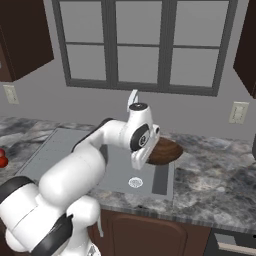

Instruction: Remove the bell pepper and apple from the sink. Then move the bowl and cup from the counter to the sink for washing.

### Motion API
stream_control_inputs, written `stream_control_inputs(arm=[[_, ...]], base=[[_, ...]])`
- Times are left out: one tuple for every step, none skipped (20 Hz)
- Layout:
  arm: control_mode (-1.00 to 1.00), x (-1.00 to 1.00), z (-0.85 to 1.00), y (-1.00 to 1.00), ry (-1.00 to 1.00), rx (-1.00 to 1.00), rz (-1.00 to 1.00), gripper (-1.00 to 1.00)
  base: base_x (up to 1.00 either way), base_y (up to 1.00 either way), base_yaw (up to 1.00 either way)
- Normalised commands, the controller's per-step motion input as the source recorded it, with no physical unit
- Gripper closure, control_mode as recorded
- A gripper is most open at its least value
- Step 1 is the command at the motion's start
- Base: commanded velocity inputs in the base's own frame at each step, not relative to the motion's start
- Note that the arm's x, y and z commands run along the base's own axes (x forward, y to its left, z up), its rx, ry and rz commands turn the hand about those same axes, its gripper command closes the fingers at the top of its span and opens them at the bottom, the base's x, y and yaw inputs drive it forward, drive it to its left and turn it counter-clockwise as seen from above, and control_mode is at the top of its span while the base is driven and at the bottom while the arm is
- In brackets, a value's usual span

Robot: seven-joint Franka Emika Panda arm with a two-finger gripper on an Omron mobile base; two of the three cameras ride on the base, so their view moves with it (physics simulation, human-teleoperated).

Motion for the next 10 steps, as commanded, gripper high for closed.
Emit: stream_control_inputs(arm=[[-1.00,0.22,-0.06,0.22,0.01,0.00,0.08,1.00],[-1.00,0.22,-0.06,0.21,0.03,0.00,0.08,1.00],[-1.00,0.23,-0.07,0.21,0.03,0.00,0.08,1.00],[-1.00,0.22,-0.08,0.21,0.04,0.00,0.08,1.00],[-1.00,0.21,-0.09,0.21,0.04,0.00,0.08,1.00],[-1.00,0.20,-0.11,0.21,0.05,0.00,0.08,1.00],[-1.00,0.19,-0.11,0.19,0.07,0.00,0.08,1.00],[-1.00,0.19,-0.13,0.18,0.09,0.00,0.08,1.00],[-1.00,0.19,-0.14,0.17,0.10,0.00,0.07,1.00],[-1.00,0.19,-0.15,0.15,0.11,0.00,0.07,1.00]], base=[[0.00,0.00,0.00],[0.00,0.00,0.00],[0.00,0.00,0.00],[0.00,0.00,0.00],[0.00,0.00,0.00],[0.00,0.00,0.00],[0.00,0.00,0.00],[0.00,0.00,0.00],[0.00,0.00,0.00],[0.00,0.00,0.00]])
